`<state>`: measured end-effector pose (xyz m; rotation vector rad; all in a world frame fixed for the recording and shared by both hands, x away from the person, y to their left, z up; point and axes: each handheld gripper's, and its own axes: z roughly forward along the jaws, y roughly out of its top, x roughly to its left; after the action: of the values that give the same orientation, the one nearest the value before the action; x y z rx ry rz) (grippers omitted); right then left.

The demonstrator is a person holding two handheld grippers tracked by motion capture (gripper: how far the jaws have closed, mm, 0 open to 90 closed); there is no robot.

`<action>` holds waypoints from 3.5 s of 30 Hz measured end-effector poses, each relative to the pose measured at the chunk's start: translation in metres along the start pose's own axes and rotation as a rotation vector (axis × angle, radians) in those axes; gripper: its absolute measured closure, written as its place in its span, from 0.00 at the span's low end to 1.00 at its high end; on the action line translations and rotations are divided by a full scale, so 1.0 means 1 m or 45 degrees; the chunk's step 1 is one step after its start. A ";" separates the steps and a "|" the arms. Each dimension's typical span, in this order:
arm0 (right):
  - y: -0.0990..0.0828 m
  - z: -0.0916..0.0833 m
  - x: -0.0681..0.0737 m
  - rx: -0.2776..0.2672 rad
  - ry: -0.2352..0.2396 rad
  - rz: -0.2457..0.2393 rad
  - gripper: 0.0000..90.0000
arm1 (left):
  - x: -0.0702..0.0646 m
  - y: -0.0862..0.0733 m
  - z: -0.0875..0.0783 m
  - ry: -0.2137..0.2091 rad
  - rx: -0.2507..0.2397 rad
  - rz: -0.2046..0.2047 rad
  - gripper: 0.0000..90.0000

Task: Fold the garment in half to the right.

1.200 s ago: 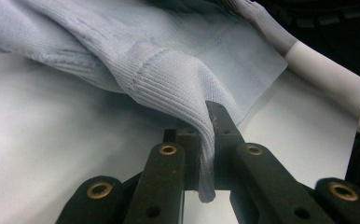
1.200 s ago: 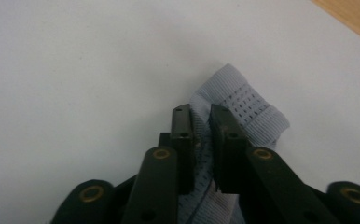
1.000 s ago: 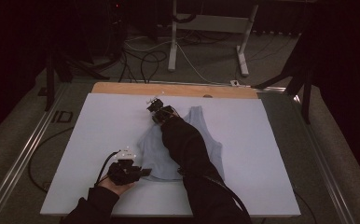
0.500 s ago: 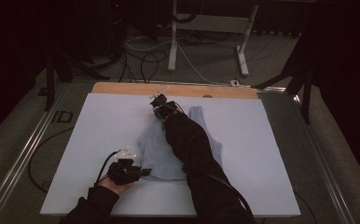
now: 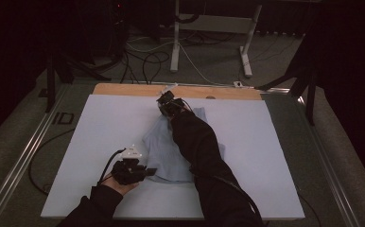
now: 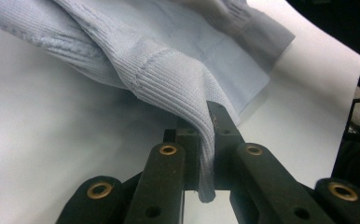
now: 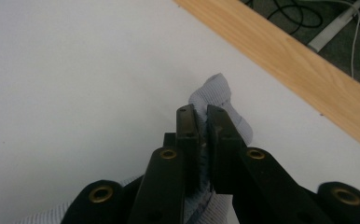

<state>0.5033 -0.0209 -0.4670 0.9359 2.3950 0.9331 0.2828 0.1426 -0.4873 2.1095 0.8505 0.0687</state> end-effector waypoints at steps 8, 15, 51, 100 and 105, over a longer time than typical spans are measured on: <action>-0.006 -0.015 -0.012 -0.046 0.000 0.033 0.94 | -0.012 0.015 0.003 -0.013 -0.011 0.049 0.96; -0.009 -0.027 -0.021 -0.075 0.007 0.050 0.94 | -0.021 0.025 0.008 -0.029 -0.009 0.086 0.96; -0.061 -0.069 -0.086 -0.139 0.003 0.140 0.94 | -0.066 0.078 0.075 -0.106 0.036 0.223 0.96; -0.109 -0.063 -0.118 -0.031 0.086 0.168 0.55 | -0.079 0.080 0.156 -0.068 0.178 0.205 0.96; -0.109 -0.055 -0.112 0.135 0.055 0.077 0.90 | -0.082 0.081 0.158 -0.055 0.179 0.205 0.96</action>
<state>0.5014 -0.1844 -0.4918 1.0421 2.4861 0.8628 0.3166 -0.0480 -0.5113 2.3005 0.6756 0.0486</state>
